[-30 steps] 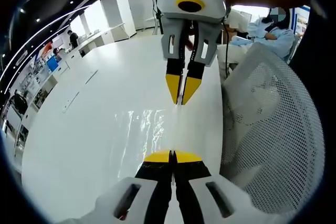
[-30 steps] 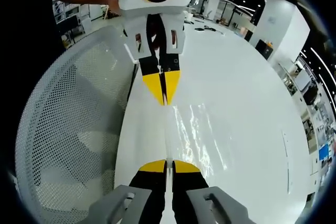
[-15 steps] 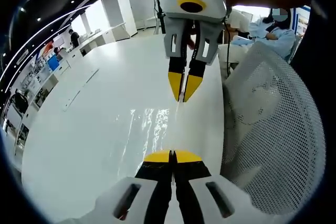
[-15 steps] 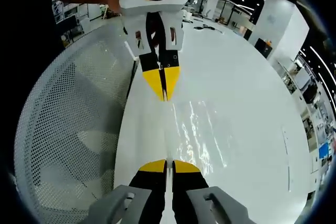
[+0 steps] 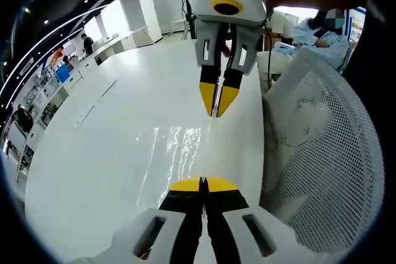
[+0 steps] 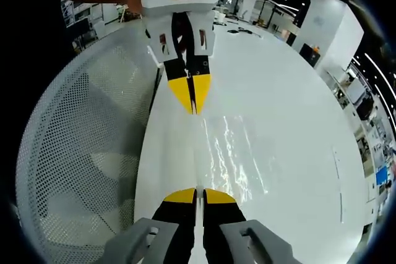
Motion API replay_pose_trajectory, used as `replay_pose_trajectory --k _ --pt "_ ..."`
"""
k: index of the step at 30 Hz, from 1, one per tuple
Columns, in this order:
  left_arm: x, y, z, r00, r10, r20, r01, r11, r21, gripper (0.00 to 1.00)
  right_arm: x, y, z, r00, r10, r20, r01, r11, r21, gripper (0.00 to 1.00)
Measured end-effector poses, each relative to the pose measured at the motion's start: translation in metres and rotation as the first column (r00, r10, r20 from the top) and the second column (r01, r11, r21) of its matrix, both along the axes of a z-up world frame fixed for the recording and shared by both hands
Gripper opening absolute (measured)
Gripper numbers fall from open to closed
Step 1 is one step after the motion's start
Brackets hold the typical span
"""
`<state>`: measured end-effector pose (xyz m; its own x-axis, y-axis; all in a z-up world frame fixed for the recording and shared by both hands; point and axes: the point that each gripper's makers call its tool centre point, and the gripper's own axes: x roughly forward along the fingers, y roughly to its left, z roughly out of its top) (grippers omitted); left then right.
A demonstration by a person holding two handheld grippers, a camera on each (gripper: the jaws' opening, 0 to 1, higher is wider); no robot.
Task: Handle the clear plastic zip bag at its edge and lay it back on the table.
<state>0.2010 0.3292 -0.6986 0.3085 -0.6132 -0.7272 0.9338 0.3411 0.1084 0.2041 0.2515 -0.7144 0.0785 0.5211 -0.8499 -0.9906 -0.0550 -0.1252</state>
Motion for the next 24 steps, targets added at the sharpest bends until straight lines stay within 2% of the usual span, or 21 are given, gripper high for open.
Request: replay_pose_trajectory --k 24 --pt "0.0 0.003 -0.001 1.0 -0.001 0.002 0.001 1.0 0.014 0.0 0.001 -0.011 -0.005 1.0 -0.019 -0.008 0.019 1.0 -0.023 0.0"
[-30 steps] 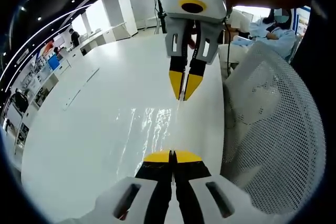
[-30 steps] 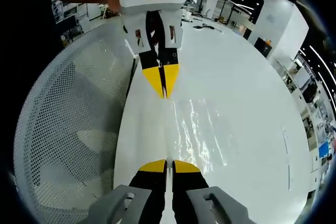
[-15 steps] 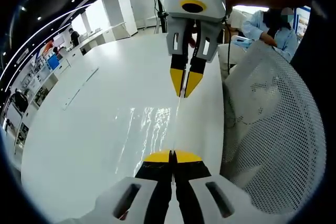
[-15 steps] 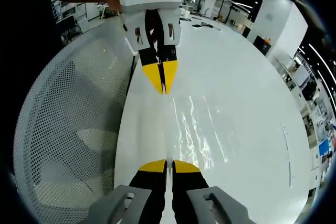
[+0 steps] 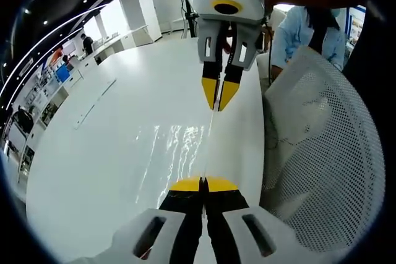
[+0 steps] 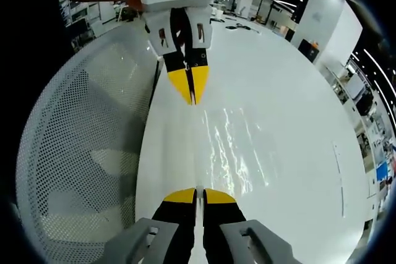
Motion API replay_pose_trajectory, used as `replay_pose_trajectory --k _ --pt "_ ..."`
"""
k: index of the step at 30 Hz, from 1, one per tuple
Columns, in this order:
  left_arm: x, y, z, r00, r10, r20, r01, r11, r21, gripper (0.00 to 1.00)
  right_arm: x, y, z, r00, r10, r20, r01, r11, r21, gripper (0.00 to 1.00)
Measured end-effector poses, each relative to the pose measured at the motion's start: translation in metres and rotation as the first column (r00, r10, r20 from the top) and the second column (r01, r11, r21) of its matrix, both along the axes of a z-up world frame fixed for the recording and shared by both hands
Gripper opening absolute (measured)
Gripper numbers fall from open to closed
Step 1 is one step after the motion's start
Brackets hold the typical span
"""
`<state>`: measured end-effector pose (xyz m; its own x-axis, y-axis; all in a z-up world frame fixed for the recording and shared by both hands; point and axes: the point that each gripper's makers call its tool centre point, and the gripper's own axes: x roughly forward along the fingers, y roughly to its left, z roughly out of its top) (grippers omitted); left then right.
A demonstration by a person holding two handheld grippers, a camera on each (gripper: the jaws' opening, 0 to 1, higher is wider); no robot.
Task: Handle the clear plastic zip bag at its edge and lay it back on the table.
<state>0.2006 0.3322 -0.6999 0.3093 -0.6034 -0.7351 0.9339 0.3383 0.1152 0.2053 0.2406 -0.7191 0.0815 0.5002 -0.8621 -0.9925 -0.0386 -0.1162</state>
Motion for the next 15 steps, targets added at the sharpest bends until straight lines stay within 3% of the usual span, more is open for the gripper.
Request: replay_pose_trajectory --k 15 --pt "-0.0013 0.0021 -0.0022 1.0 0.003 -0.006 -0.003 1.0 0.004 0.0 -0.0019 -0.008 -0.0034 1.0 -0.014 -0.008 0.014 1.0 -0.012 0.0"
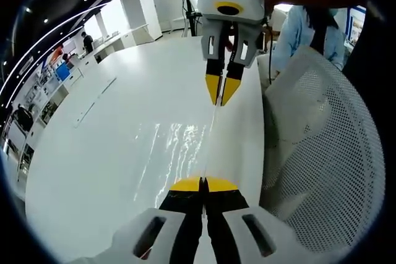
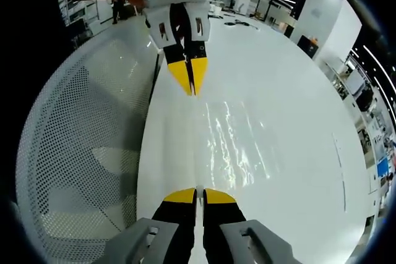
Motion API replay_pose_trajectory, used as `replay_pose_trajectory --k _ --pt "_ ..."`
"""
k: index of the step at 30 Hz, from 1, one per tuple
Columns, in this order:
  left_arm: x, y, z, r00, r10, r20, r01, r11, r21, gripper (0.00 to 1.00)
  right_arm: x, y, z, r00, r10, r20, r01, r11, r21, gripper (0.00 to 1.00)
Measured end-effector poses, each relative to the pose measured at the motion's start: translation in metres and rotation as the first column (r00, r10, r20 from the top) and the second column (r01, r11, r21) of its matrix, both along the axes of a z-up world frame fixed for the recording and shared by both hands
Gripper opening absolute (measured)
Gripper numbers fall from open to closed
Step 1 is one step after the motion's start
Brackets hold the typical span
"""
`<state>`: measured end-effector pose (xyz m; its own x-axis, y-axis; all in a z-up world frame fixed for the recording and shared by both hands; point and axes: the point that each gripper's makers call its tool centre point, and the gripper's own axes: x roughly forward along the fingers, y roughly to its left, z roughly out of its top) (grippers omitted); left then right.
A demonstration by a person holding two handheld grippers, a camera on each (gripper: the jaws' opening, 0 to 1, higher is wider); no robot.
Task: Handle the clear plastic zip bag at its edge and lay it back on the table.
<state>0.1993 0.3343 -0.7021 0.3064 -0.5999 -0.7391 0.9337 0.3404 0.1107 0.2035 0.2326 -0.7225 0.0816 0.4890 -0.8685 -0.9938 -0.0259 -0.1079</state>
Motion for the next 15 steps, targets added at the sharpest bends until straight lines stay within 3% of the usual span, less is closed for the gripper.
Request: replay_pose_trajectory --k 15 --pt "-0.0054 -0.0006 -0.0077 0.998 -0.052 0.021 0.051 0.999 0.016 0.0 -0.008 -0.0002 -0.0068 1.0 -0.018 -0.019 0.018 1.0 -0.023 0.0"
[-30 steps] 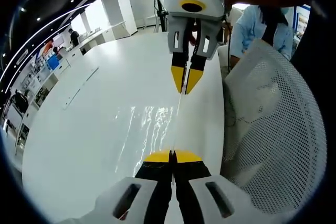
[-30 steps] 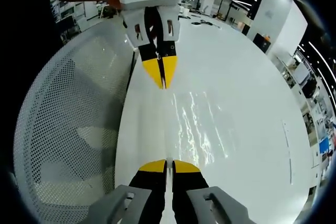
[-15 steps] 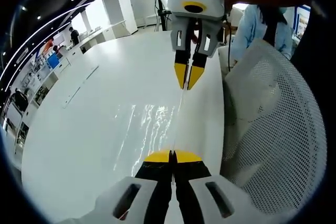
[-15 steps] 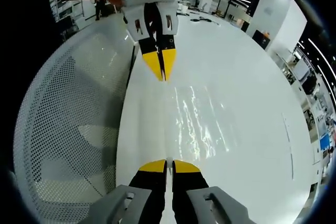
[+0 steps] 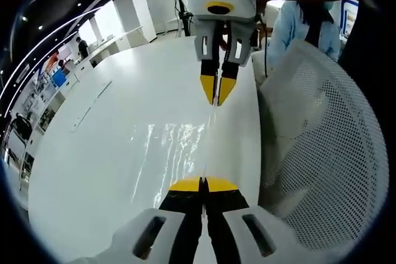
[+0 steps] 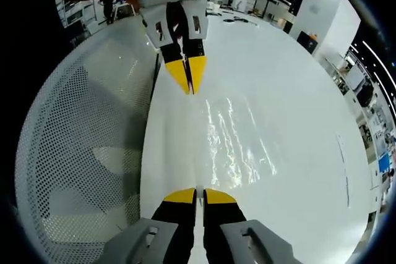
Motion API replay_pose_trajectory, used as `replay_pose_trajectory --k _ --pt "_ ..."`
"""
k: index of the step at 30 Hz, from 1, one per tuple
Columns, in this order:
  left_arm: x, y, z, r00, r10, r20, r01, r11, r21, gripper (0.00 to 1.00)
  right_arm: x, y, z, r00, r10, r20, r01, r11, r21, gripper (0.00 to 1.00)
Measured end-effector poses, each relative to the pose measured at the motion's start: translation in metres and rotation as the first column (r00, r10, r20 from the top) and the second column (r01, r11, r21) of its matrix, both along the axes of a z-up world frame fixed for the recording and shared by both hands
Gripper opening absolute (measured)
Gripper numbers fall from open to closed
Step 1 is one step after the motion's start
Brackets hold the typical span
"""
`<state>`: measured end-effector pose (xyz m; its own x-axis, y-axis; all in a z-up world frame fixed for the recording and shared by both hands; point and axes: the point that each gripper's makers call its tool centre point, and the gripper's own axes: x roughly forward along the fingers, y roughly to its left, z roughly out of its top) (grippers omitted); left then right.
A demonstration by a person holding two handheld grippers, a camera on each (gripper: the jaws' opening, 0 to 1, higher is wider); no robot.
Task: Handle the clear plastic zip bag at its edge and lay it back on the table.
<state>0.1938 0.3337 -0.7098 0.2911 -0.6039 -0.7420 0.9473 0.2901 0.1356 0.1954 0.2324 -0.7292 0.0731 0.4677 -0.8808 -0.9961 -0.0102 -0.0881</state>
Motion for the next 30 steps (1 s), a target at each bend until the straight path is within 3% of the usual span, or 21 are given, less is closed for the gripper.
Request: replay_pose_trajectory --k 15,30 --pt "0.003 0.002 -0.002 0.998 -0.039 0.055 0.037 0.999 0.024 0.0 0.0 0.003 0.001 0.998 0.046 0.036 -0.046 0.999 0.008 0.01" --pt "0.0 0.006 -0.005 0.994 -0.069 0.085 0.065 0.997 0.046 0.0 0.001 0.013 0.013 0.997 0.053 0.047 -0.056 0.997 0.047 0.04"
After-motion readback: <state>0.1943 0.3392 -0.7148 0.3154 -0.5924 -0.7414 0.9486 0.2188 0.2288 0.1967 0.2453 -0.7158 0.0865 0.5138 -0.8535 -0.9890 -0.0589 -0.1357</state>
